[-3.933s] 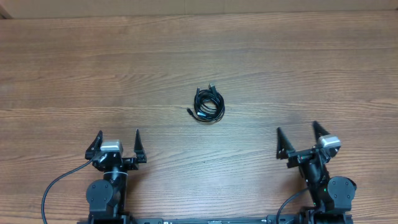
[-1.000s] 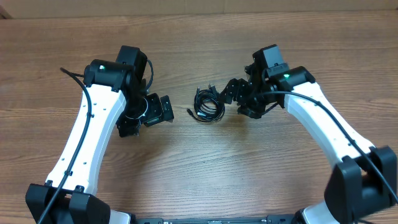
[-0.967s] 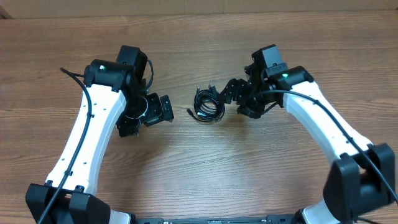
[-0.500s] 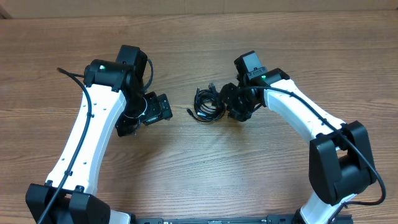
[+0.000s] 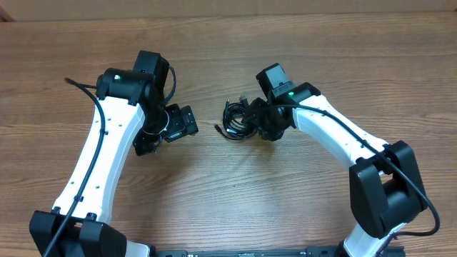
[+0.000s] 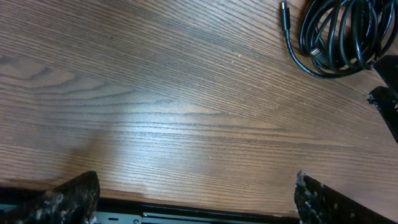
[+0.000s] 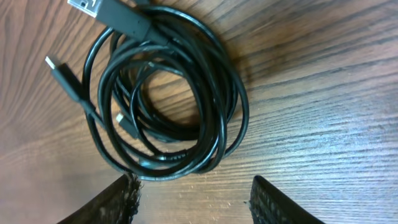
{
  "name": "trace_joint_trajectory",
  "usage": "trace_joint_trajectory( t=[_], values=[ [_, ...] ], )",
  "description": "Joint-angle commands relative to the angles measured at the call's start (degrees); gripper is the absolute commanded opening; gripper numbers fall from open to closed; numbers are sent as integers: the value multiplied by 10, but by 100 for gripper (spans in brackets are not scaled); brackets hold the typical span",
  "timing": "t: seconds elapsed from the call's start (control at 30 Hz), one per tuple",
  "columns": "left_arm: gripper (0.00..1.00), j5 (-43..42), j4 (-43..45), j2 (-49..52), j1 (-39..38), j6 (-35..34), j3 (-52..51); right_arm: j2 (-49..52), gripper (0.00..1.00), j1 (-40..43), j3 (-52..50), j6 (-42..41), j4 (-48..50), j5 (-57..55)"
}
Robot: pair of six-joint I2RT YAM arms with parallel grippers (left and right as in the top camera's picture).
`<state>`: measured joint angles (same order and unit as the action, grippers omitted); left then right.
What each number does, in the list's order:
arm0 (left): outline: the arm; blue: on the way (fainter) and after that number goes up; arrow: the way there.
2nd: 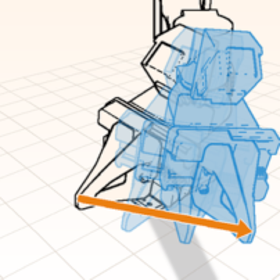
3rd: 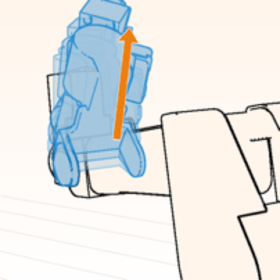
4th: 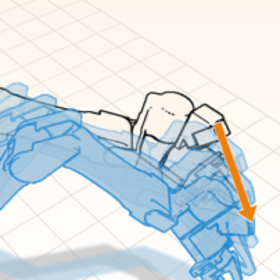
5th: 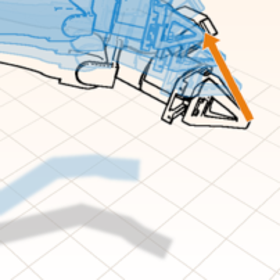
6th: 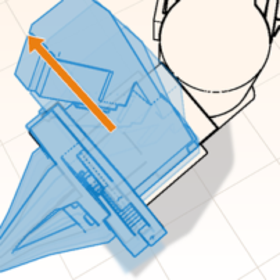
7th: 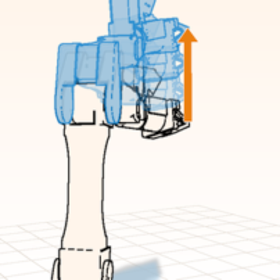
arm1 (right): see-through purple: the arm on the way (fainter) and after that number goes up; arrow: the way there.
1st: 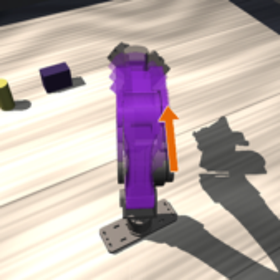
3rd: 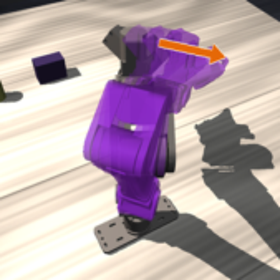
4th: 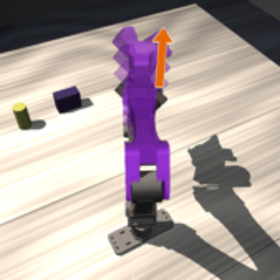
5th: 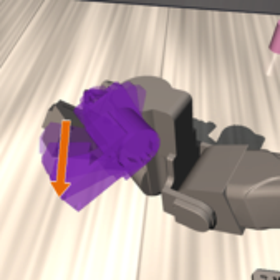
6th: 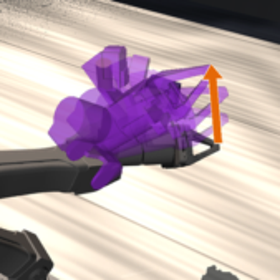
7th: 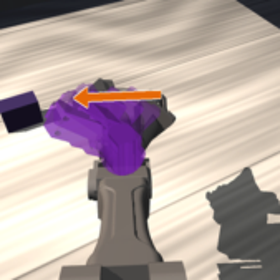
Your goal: Untangle cables
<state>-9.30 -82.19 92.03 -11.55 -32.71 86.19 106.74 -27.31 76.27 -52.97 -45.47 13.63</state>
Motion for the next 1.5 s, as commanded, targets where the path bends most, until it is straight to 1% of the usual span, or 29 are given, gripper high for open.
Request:
trace_joint_trajectory(
  t=[0.0, 0.1, 0.17, 0.3, 0.43, 0.67, 0.87, 0.9, 0.93, 0.97, 1.0, 1.03, 1.07, 1.1, 1.27, 1.47],
  values=[
    [100, 8, 2, 1, -2, -8, 5, 1, 54, -11, -2, -53, 11, -37],
    [100, 7, 3, 2, -2, -8, 5, 2, 52, -18, -2, -58, 20, -38],
    [100, 7, 3, 2, -2, -8, 5, 2, 49, -23, -2, -60, 26, -48],
    [100, 7, 4, 2, -2, -8, 5, 3, 49, -30, -2, -108, 28, -98],
    [100, 7, 4, 2, -2, -8, 5, 8, 49, -30, -2, -131, 31, -105],
    [100, 7, 6, 2, -2, -8, 5, 23, 49, -44, -3, -133, 44, -91],
    [100, 7, 13, 2, -6, -8, 5, 57, 48, -46, -3, -135, 63, -90],
    [99, 7, 12, 2, -6, -8, 5, 63, 44, -46, -3, -134, 64, -90],
    [100, 7, 12, 2, -6, -8, 5, 65, 38, -46, -3, -134, 64, -90],
    [99, 8, 12, 2, -6, -8, 5, 67, 30, -46, -3, -129, 62, -91],
    [100, 8, 13, 2, -6, -7, 5, 67, 21, -46, -2, -124, 60, -90],
    [99, 8, 13, 2, -6, -7, 5, 66, 16, -46, -2, -119, 60, -89],
    [100, 8, 14, 2, -6, -7, 5, 66, 6, -46, -2, -111, 60, -82],
    [100, 8, 15, 2, -7, -8, 5, 66, 4, -46, 0, -103, 59, -74],
    [100, 8, 20, 2, -6, -7, 5, 51, 4, -38, 16, -35, 53, -10],
    [100, 8, 24, 2, -6, -8, 5, -20, 4, -37, 75, 11, -21, 0]
  ],
)
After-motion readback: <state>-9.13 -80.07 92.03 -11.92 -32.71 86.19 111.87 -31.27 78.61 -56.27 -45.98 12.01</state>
